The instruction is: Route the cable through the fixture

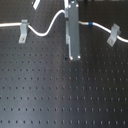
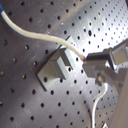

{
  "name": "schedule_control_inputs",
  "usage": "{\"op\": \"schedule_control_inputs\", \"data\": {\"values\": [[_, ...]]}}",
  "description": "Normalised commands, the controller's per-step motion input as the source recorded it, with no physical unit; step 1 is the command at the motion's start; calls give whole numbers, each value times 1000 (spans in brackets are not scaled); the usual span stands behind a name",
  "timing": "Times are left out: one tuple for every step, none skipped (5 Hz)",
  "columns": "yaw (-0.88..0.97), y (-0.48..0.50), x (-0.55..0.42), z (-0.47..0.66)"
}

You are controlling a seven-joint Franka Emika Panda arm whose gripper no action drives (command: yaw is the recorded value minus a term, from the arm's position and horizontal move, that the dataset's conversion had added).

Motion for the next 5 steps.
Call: {"op": "schedule_control_inputs", "data": {"values": [[-823, -61, -197, 200], [-180, -97, -254, 243], [0, -61, -213, 308], [143, 55, -308, 446], [0, 95, -111, 346]]}}
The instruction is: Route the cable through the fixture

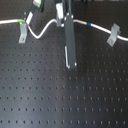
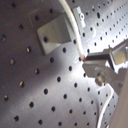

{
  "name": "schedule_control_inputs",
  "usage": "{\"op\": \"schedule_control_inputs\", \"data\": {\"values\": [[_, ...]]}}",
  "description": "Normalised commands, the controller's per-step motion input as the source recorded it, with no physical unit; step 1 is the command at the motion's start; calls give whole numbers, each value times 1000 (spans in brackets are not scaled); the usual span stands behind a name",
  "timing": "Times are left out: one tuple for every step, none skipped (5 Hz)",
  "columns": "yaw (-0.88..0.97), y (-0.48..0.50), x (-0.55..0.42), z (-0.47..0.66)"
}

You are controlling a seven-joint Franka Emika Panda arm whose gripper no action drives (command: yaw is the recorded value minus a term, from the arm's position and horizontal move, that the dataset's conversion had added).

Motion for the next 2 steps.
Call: {"op": "schedule_control_inputs", "data": {"values": [[0, 0, 0, 15], [0, 90, -136, 104]]}}
